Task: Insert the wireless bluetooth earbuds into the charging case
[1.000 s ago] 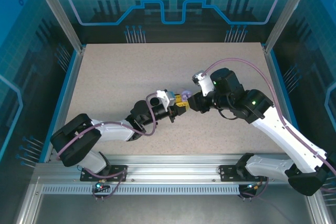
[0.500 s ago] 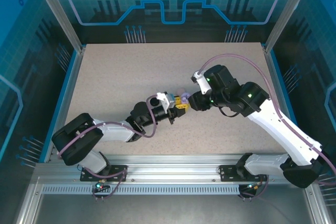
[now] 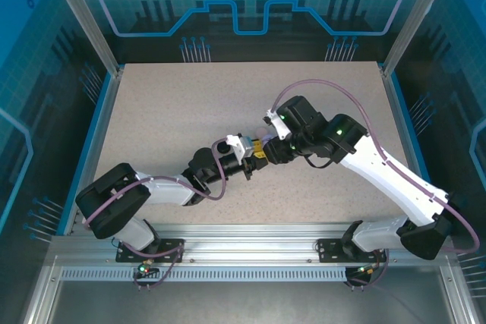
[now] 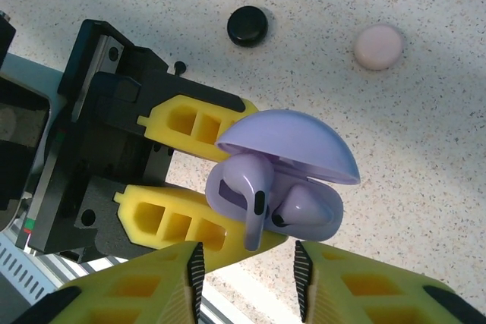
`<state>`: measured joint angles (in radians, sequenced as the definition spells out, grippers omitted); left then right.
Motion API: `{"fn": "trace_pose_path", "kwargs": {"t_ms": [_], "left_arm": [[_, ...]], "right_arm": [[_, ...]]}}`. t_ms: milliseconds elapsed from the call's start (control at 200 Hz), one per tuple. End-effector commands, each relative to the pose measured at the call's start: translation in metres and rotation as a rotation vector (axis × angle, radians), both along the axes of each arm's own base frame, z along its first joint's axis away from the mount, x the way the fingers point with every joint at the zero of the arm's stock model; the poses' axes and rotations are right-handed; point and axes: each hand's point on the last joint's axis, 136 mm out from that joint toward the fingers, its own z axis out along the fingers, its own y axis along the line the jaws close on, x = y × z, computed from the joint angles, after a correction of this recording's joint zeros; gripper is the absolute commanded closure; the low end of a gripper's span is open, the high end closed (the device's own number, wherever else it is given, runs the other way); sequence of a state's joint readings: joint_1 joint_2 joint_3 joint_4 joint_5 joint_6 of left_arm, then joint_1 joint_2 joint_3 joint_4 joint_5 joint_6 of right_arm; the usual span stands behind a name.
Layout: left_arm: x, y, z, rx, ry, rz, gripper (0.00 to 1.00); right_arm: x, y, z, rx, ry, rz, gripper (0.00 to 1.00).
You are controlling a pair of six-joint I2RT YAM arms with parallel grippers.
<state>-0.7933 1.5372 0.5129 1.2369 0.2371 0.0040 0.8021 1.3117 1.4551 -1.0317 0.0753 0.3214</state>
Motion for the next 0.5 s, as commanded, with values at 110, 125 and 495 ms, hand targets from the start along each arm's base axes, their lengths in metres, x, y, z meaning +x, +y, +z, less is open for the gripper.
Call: {"fn": "trace_pose_path", "kwargs": {"t_ms": [110, 125, 495], "left_arm": [[0.0, -0.001, 0.003, -0.002, -0.034, 0.007, 0.98], [0.0, -0.001, 0.003, -0.002, -0.033, 0.008, 0.99], [0.0, 0.0, 0.004, -0.003, -0.033, 0.012, 0.99]], "right_arm": [[0.0, 0.007, -0.003, -0.017, 0.013, -0.012, 0.67], [0.0, 0.007, -0.004, -0.02, 0.013, -0.011, 0.67], [0.012, 0.008, -0.01, -0.035, -0.008, -0.069, 0.79]]}}
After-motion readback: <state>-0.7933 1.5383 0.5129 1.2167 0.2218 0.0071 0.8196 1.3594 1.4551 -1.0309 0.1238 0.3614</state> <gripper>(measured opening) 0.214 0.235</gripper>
